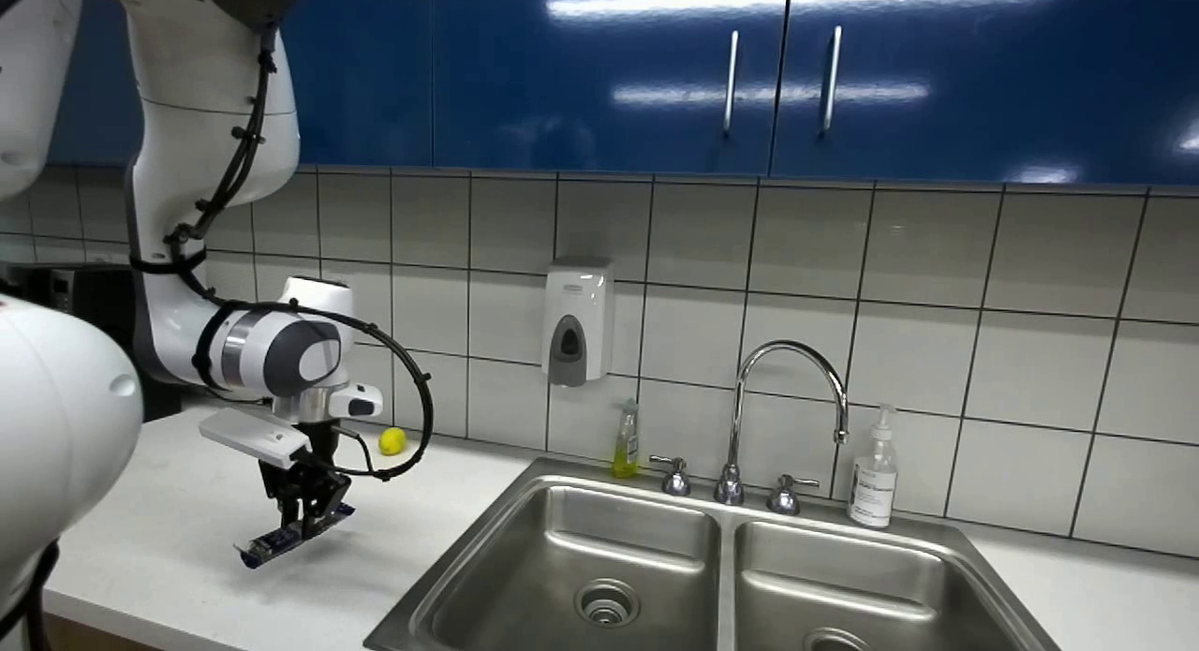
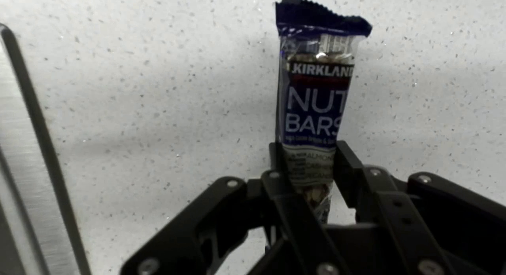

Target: Take the snack out of the sink on the left and put it on the left side of the countertop.

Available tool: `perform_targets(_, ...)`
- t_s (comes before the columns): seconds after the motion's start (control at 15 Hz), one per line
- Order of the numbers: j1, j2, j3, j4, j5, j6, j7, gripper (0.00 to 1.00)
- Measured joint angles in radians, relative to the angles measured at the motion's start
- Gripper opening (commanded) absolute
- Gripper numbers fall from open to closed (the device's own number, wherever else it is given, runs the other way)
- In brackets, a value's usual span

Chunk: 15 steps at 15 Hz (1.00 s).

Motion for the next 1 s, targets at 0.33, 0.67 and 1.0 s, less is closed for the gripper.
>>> perform_targets(0.33,-0.001,0.092,0.008,0.063,0.007,0.023,-0.006,0.09)
perform_targets(0.67,-0.001,0.133,0.006,0.094,0.007,0.024,-0.006,0.59)
perform_targets(1.0,-0.001,0.144,-0.002,0.102,0.006,0.026,-0.006,0.95)
